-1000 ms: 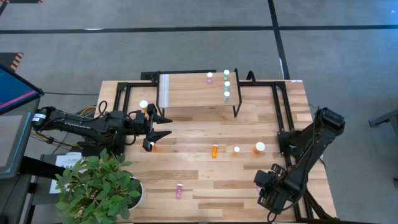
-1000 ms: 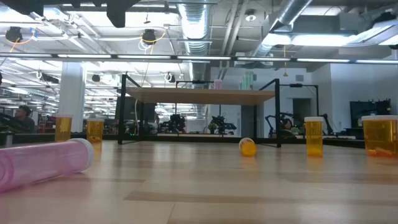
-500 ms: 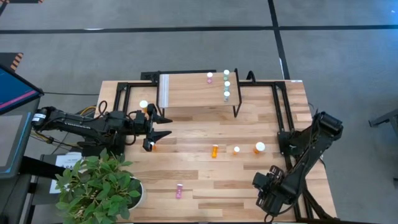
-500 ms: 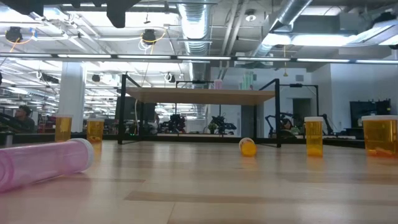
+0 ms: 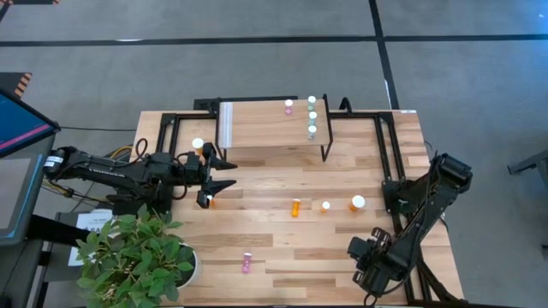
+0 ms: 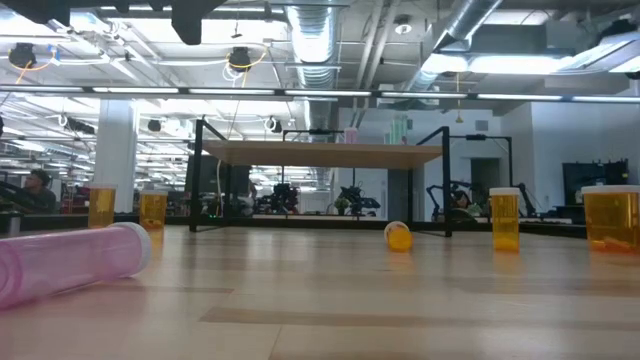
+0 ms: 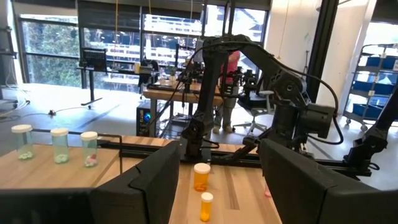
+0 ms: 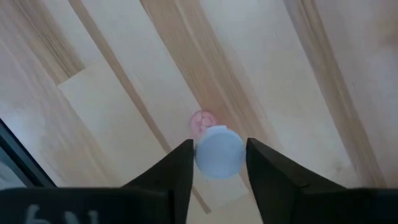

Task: Pick and place medicine bottles onto shelf by color
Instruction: Align the right small pink pill bottle with the other small pink pill bottle on the shelf

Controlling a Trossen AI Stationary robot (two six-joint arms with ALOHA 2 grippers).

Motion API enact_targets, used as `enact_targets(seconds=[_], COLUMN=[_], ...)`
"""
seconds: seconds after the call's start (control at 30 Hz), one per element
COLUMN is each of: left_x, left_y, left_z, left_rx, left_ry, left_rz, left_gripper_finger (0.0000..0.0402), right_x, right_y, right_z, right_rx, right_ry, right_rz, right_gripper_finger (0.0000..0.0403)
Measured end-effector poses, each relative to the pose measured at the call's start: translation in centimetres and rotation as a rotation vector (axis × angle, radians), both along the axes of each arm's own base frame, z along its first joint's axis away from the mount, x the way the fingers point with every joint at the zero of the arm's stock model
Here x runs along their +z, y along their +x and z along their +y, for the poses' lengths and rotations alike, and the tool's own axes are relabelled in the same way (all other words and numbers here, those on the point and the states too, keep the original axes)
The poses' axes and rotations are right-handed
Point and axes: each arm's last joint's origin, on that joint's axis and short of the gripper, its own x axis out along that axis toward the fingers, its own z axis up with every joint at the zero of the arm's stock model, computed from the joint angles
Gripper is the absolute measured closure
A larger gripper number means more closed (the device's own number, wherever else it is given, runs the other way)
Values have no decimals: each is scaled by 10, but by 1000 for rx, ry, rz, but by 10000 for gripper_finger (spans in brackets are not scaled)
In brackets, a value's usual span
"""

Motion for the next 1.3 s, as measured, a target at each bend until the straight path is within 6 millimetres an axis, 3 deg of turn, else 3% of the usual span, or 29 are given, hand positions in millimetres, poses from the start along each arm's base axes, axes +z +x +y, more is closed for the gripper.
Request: enact_targets(seconds=[0.3, 0.47, 0.6, 0.77, 1.0, 1.13, 1.3], left_x=[0, 0, 0, 0, 0, 0, 1], left_y=[0, 0, 0, 0, 0, 0, 0], left_z=[0, 0, 0, 0, 0, 0, 0], left_rx=[0, 0, 0, -5, -6, -3, -2], left_ry=[0, -1, -1, 0, 0, 15, 19], left_rz=[-1, -2, -3, -3, -3, -4, -6], left_gripper_finger=[191, 191, 191, 191, 191, 191, 191], right_x=[14, 40, 67, 113, 184, 207, 218], right_y=[15, 34, 56, 91, 128, 133, 131], right_z=[-11, -28, -53, -97, -177, -225, -279], right_rx=[21, 78, 136, 211, 273, 234, 170], right_ry=[42, 59, 13, -68, -235, -339, -384], right_rz=[-38, -121, -220, -372, -538, -589, -605], right_gripper_finger=[277, 274, 274, 273, 271, 270, 268])
